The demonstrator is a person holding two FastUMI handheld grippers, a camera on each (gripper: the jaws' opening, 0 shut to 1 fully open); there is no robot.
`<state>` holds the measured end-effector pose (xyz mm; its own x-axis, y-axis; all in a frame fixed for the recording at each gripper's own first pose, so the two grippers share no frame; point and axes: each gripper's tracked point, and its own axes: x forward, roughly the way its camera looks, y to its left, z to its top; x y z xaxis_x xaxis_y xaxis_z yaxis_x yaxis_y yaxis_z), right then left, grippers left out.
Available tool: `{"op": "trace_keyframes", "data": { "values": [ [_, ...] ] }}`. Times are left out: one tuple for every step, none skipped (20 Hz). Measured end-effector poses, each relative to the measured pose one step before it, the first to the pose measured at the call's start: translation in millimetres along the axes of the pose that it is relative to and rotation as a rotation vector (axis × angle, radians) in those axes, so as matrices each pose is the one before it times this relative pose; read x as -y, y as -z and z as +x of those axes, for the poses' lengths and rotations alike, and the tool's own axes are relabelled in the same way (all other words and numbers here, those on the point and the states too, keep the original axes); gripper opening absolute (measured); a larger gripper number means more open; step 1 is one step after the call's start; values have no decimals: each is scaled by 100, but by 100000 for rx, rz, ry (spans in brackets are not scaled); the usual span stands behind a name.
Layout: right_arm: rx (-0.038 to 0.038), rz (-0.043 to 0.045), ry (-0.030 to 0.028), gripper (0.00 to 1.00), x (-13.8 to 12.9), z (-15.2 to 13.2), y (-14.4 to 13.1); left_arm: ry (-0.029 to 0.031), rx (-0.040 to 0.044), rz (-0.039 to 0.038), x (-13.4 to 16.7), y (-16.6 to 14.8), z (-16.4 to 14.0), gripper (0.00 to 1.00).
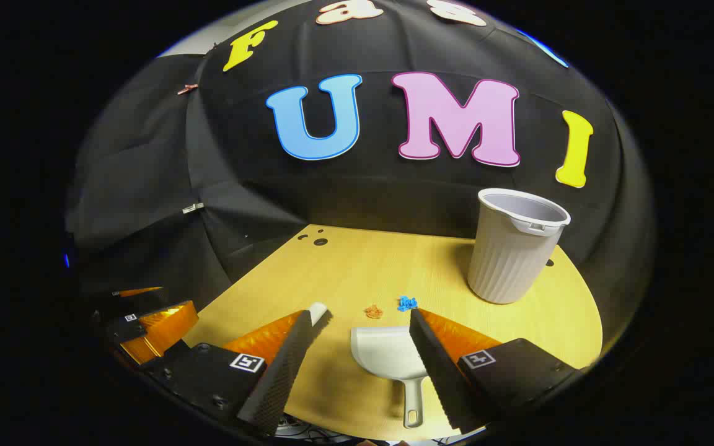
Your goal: Pick up the small broom and dustpan from the desktop, sweep the trash into the dustpan with the broom, and then empty the trash into the garbage bin.
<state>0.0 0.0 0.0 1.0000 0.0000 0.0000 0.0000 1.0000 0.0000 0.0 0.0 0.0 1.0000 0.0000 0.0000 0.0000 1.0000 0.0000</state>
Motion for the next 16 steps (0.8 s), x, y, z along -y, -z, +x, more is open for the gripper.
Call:
{"op": "trace_keyframes", "data": {
  "values": [
    [586, -6, 608, 99, 342, 22, -219, 106, 697, 160, 30, -299, 145, 94],
    [818, -146, 973, 99, 474, -88, -175, 649, 876, -11, 100, -330, 338, 94],
    [1125, -11, 1005, 98, 484, -48, -387, 640, 1048, 10, 89, -426, 292, 94],
    [1204, -185, 1167, 99, 484, 49, -340, 540, 905, 77, -5, -241, 225, 94],
    [1135, -418, 1654, 99, 593, -72, -327, 577, 409, 115, 10, -328, 236, 94],
    [1005, -248, 1328, 99, 594, -98, -266, 1025, -177, 57, 149, 77, 369, 94],
    [582, -147, 1194, 98, 556, -66, -154, 1091, -493, 36, 206, 132, 377, 94],
    [280, 19, 946, 98, 514, -78, -18, 1183, -910, 64, 163, 99, 303, 94],
    [-341, 308, 922, 98, 537, -165, 154, 1205, -1161, 194, 221, 202, 318, 96],
    [-515, 575, 1003, 98, 605, -110, 272, 1223, -1429, 290, 219, 352, 332, 94],
    [-248, 834, 1357, 98, 644, -236, 187, 1329, -1716, 89, 249, 307, 296, 96],
    [-332, 935, 1309, 98, 588, -107, 256, 1501, -1709, -223, 352, 489, 333, 94],
    [-651, 916, 1164, 98, 467, -136, 279, 1537, -1803, -575, 346, 309, 276, 97],
    [-633, 829, 1070, 98, 449, -107, 304, 1627, -1663, -554, 278, 370, 334, 94],
    [-748, 872, 1175, 98, 448, -106, 292, 1219, -1483, -173, 194, 311, 344, 94],
    [-707, 685, 630, 98, 353, 19, 241, 916, -1546, 192, 110, 351, 284, 94]
  ]
}}
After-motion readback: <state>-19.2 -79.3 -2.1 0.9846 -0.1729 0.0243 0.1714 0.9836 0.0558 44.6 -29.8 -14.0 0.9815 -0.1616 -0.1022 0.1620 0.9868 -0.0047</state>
